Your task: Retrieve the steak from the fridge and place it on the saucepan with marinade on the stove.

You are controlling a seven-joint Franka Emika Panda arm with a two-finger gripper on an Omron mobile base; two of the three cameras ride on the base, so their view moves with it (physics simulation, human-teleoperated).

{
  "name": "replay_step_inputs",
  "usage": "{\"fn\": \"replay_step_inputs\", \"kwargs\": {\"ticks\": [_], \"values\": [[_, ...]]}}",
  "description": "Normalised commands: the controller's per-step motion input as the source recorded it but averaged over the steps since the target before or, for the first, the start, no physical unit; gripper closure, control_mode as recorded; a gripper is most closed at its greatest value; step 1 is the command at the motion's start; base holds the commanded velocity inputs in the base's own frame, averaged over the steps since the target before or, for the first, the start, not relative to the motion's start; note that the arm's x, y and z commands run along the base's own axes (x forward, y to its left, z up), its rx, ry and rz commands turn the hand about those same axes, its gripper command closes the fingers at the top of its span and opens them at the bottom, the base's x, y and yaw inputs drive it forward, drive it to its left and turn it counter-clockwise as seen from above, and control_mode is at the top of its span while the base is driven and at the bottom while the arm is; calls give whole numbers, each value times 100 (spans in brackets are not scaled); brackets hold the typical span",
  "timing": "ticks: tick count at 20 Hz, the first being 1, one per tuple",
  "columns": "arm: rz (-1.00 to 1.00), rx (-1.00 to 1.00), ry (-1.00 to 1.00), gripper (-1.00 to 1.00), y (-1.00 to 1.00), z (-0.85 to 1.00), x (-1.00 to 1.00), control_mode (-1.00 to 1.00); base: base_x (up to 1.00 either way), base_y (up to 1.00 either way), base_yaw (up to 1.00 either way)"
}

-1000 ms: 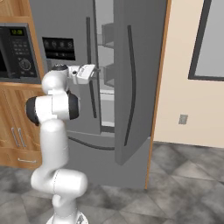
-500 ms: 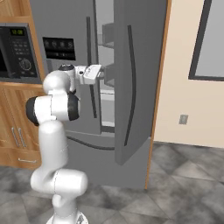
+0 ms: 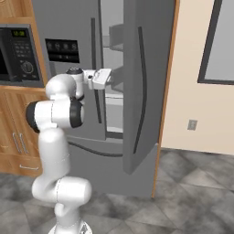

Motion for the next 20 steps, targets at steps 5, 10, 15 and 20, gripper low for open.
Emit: {"fn": "replay_step_inputs", "kwargs": {"ticks": [5,10,15,20], "values": [[2,3,0,-100,-76,0,-33,-100,0,0,0],[6,5,0,-100,-86,0,-44,-100,0,0,0],[6,3,0,-100,-78,0,-34,-100,0,0,0],[4,1,0,-100,-61,0,-8,-100,0,0,0]]}}
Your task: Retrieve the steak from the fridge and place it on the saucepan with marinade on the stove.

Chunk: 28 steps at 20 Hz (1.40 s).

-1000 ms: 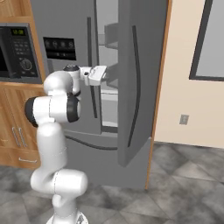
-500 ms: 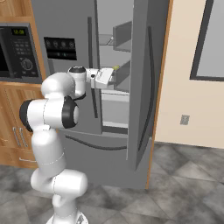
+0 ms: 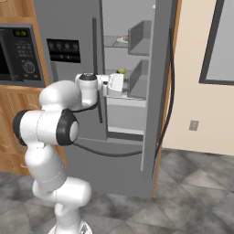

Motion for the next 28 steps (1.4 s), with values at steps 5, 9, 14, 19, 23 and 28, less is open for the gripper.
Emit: {"fn": "replay_step_inputs", "kwargs": {"ticks": [5,9,14,19,23,28], "values": [[1,0,0,-100,-37,0,0,-100,0,0,0],[0,-1,0,-100,9,0,-4,-100,0,0,0],[9,-1,-1,-100,41,0,-36,-100,0,0,0],[25,0,-1,-100,79,0,-21,-100,0,0,0],[33,0,-5,-100,62,10,-5,-100,0,0,0],[42,0,0,-100,59,2,0,-100,0,0,0]]}}
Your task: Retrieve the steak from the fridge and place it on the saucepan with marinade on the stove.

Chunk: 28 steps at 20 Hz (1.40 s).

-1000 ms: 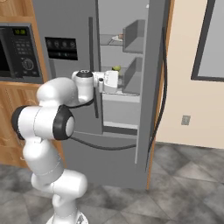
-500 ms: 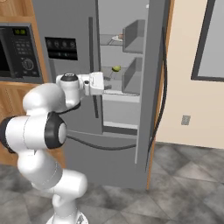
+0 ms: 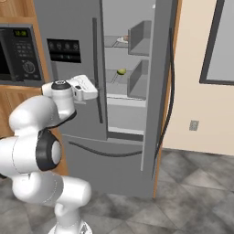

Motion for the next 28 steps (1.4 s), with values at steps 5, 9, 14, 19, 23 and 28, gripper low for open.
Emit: {"fn": "replay_step_inputs", "kwargs": {"ticks": [5,9,14,19,23,28], "values": [[51,2,0,-100,39,0,1,-100,0,0,0],[49,0,-2,-100,27,-1,-2,-100,0,0,0],[43,0,-7,-100,26,0,0,-100,0,0,0],[25,-1,-11,-100,22,-3,1,-100,0,0,0],[12,-1,-4,-100,2,0,8,-100,0,0,0],[2,0,0,-100,1,0,33,-100,0,0,0]]}}
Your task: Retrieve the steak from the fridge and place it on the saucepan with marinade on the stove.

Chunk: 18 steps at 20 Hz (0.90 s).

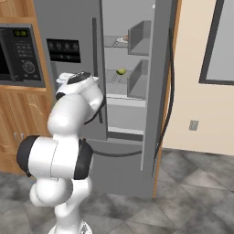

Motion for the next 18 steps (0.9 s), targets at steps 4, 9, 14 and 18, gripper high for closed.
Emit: {"fn": "replay_step_inputs", "kwargs": {"ticks": [4,9,14,18], "values": [[0,-3,0,-100,-1,0,43,-100,0,0,0],[0,-1,0,-100,-9,0,10,-100,0,0,0],[-2,0,2,-100,-11,15,0,-100,0,0,0],[-5,1,18,-100,0,54,-9,-100,0,0,0]]}}
